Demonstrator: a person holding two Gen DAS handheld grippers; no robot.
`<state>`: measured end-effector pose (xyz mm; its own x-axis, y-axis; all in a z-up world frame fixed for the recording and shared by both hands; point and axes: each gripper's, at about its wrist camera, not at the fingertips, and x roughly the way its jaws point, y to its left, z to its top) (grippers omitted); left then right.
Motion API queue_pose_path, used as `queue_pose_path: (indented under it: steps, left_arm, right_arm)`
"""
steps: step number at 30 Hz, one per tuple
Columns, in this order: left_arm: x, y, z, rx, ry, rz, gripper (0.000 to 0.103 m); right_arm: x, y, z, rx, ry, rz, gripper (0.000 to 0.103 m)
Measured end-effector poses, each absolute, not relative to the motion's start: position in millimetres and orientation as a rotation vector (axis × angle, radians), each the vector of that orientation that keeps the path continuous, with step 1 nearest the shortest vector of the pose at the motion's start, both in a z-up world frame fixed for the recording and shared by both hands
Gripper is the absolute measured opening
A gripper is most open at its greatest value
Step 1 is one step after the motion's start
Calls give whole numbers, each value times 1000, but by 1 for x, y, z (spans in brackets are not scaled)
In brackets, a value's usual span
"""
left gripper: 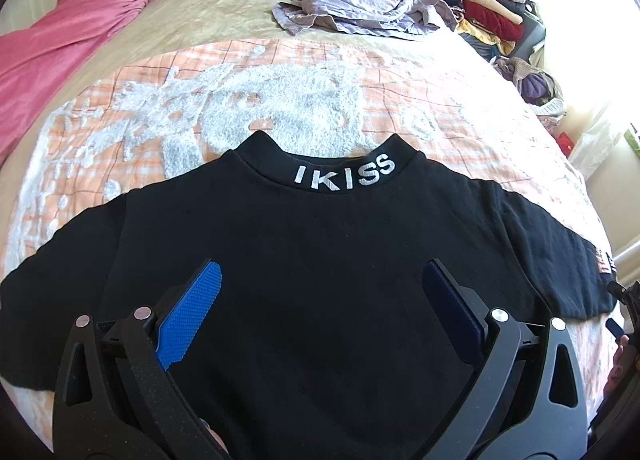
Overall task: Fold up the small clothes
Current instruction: 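Grasp the orange cuff of the sleeve nearest the right tool, then fold the sleeve across the shirt body and open the right tool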
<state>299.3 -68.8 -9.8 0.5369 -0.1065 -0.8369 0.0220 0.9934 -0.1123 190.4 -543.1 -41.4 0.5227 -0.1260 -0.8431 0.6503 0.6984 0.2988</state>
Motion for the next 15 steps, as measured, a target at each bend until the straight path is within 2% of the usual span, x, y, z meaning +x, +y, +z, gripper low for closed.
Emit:
queue_pose_path:
  steps: [2,4,6,7,8,9,10,11,12,15]
  left_arm:
    - [302,-68,-15,-84,1007,-71,95]
    - [302,-67,-21,-87,1016,-69,95]
    - [301,-62,-25,-95,1017,-60,95]
    - [301,-60,-27,-97,1016,-54,95]
    - [300,-57,-28,-98,1013,-47,95]
    - [299,-54,-30,-101,1011,-39,95]
    - [298,-51,-30,-108,1011,-37,95]
    - [297,-48,-30,-116,1011,-40,95]
    - [296,-47,-30,-123,1011,-43,95]
    - [292,-42,-24,-142,1001,-56,95]
  right_arm:
    - [194,-550,-47,678,899,-501,99]
    - [199,-560,-54,725,883,-496,94]
    - [203,-570,-58,740,855,-518,74]
    - [204,-572,-58,741,838,-523,68]
    - [205,-575,-57,747,807,-508,53]
    - [207,-577,-57,755,794,-497,43]
    - [208,-578,-56,768,783,-479,40]
    - [208,-578,-55,781,766,-453,22]
    - [210,-575,-52,795,741,-400,16]
    - [215,-554,-33,752,682,-290,15]
